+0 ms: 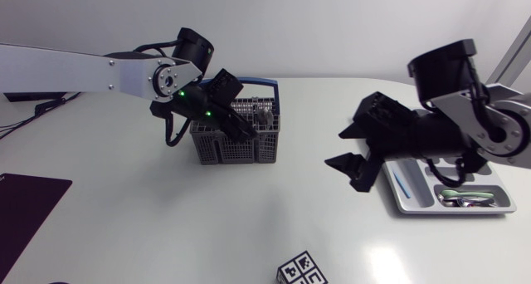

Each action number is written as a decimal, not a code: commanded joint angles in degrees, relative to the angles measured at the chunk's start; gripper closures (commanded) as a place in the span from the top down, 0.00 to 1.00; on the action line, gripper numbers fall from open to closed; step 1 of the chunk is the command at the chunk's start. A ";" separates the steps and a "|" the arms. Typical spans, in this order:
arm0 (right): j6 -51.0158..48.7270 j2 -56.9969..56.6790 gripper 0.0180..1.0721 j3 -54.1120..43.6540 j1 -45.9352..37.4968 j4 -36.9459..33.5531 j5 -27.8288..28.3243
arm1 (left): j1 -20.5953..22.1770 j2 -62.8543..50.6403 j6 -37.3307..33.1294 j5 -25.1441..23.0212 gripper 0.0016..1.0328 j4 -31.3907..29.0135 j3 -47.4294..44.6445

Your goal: Transfer all utensils from the basket to the drawer tray.

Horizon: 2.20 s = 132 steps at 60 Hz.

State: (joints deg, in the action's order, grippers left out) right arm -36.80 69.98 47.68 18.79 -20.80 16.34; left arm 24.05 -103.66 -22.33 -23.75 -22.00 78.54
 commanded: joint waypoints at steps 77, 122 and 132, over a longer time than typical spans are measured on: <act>27.57 39.10 0.10 31.51 11.89 9.99 -14.14 | -1.91 8.47 -5.27 -5.08 0.47 9.78 -12.10; 27.04 32.33 0.05 25.97 12.77 13.59 -16.51 | -1.29 10.58 -4.48 -5.08 0.47 10.57 -13.77; 25.99 28.37 0.05 22.98 13.29 16.67 -17.13 | -0.94 11.46 -4.30 -5.08 0.55 10.57 -13.94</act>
State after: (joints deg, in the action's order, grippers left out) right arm -10.68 101.12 73.06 31.22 -5.69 -0.36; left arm 22.63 -94.08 -27.03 -28.27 -11.88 66.19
